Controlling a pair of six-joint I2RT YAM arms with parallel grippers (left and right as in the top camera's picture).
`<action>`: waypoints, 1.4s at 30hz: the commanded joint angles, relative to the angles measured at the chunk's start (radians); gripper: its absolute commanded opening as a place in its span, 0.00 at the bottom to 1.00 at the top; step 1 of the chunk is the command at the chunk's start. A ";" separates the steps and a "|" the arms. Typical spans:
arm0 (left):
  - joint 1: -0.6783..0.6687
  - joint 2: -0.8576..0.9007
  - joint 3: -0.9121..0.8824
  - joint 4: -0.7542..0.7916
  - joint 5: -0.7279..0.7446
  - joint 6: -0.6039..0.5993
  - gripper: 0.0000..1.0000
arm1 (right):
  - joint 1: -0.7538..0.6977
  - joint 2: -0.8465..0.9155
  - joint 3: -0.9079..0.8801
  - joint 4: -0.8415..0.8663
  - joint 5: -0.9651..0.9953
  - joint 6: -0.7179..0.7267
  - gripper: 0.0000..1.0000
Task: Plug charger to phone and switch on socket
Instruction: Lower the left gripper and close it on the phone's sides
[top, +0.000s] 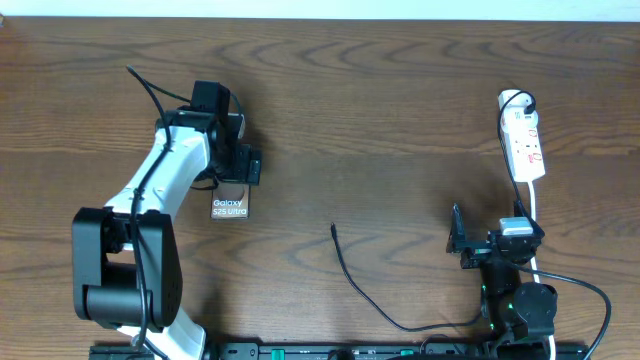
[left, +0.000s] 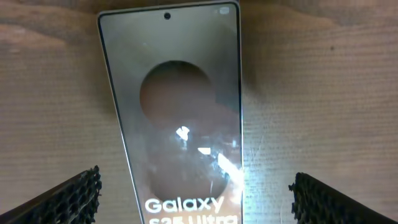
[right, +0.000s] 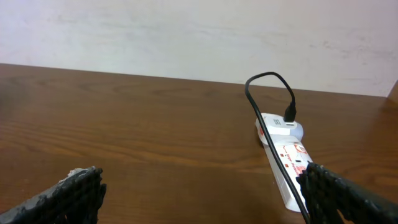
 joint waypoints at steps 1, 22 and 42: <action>0.004 0.007 -0.041 0.015 -0.011 -0.025 0.96 | 0.003 0.000 -0.001 -0.004 -0.005 0.010 0.99; 0.004 0.069 -0.049 0.058 -0.012 -0.026 0.96 | 0.003 0.000 -0.001 -0.004 -0.005 0.010 0.99; 0.023 0.071 -0.049 0.073 -0.009 -0.062 0.96 | 0.003 0.000 -0.001 -0.004 -0.005 0.009 0.99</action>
